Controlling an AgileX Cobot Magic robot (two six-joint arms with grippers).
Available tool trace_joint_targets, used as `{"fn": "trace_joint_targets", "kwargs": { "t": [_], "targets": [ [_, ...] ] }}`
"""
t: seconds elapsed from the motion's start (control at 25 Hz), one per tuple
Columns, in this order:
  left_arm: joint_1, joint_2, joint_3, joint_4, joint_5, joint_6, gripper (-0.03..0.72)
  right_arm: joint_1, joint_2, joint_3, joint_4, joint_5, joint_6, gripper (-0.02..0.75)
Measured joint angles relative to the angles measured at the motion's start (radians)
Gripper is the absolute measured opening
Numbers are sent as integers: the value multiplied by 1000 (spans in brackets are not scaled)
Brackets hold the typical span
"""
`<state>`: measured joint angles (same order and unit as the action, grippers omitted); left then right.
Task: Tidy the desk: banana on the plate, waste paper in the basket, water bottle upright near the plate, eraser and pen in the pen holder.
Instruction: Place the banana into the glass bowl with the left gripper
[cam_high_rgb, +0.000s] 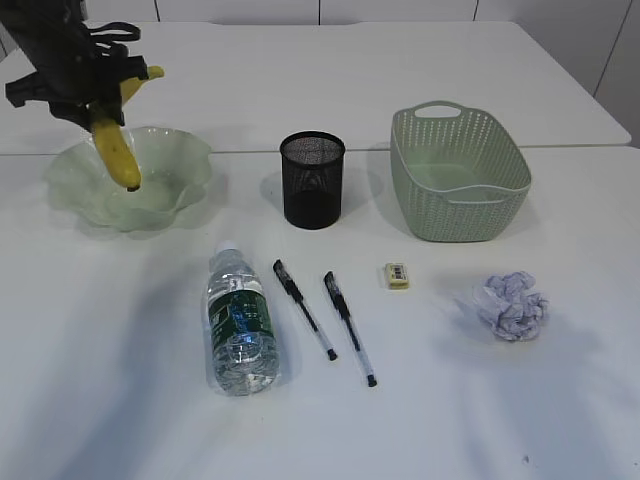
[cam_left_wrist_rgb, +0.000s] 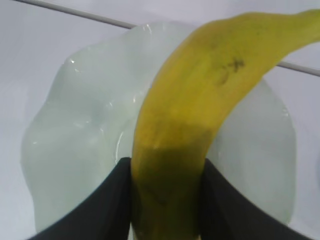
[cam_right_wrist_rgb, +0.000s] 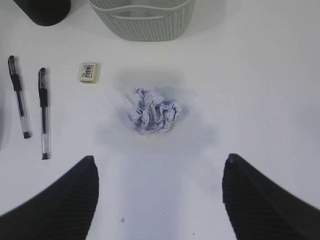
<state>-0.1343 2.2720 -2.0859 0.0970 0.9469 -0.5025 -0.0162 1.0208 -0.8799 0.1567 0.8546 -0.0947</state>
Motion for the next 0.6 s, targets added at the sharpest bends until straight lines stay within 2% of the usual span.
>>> {"fn": "trace_joint_targets", "kwargs": {
  "t": [0.6],
  "targets": [
    [85,141,-19,-204,-82,0,254,0,0,0,2,5,-2,571]
  ]
}}
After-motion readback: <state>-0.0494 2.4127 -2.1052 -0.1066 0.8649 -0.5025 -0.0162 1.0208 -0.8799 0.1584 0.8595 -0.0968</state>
